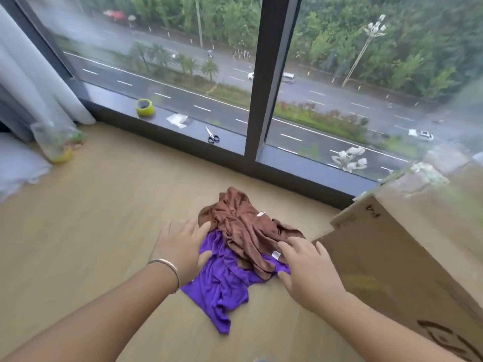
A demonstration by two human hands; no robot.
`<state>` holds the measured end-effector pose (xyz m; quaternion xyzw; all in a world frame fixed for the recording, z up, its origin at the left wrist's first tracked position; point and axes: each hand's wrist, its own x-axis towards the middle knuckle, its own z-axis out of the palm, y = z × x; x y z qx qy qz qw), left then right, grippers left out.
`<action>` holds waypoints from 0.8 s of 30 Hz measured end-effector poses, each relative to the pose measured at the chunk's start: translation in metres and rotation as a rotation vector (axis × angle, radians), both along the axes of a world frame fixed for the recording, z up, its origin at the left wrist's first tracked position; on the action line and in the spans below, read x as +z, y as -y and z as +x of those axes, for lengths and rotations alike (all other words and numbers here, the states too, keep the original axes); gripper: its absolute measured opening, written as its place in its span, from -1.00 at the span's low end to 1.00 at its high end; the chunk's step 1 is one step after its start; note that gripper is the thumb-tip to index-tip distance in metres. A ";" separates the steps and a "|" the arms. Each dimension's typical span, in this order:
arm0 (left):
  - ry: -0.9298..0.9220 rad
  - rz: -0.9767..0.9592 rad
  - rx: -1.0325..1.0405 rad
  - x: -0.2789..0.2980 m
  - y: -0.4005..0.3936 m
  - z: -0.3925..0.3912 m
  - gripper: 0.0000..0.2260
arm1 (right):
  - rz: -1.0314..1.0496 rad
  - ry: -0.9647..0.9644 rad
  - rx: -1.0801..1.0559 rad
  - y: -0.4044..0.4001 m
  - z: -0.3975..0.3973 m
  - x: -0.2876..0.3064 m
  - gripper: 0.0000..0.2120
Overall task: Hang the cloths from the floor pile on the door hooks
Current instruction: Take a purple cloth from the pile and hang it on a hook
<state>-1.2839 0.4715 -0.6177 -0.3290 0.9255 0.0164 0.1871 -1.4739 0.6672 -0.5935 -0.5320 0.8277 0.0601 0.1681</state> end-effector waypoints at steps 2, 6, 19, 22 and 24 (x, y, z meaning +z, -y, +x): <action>0.039 0.040 0.024 -0.064 -0.010 0.009 -0.41 | 0.071 0.037 0.018 -0.008 0.009 -0.068 -0.48; 0.099 0.135 0.052 -0.185 -0.039 0.034 -0.41 | 0.204 0.110 0.055 -0.029 0.037 -0.191 -0.42; 0.483 0.142 -0.282 -0.500 -0.041 0.156 -0.46 | 0.128 0.402 0.290 -0.052 0.175 -0.494 -0.54; 0.396 0.124 -0.263 -0.541 -0.031 0.151 -0.47 | -0.036 0.492 0.339 -0.046 0.194 -0.537 -0.61; 0.371 0.081 -0.267 -0.557 -0.025 0.145 -0.48 | -0.008 0.458 0.341 -0.041 0.201 -0.555 -0.56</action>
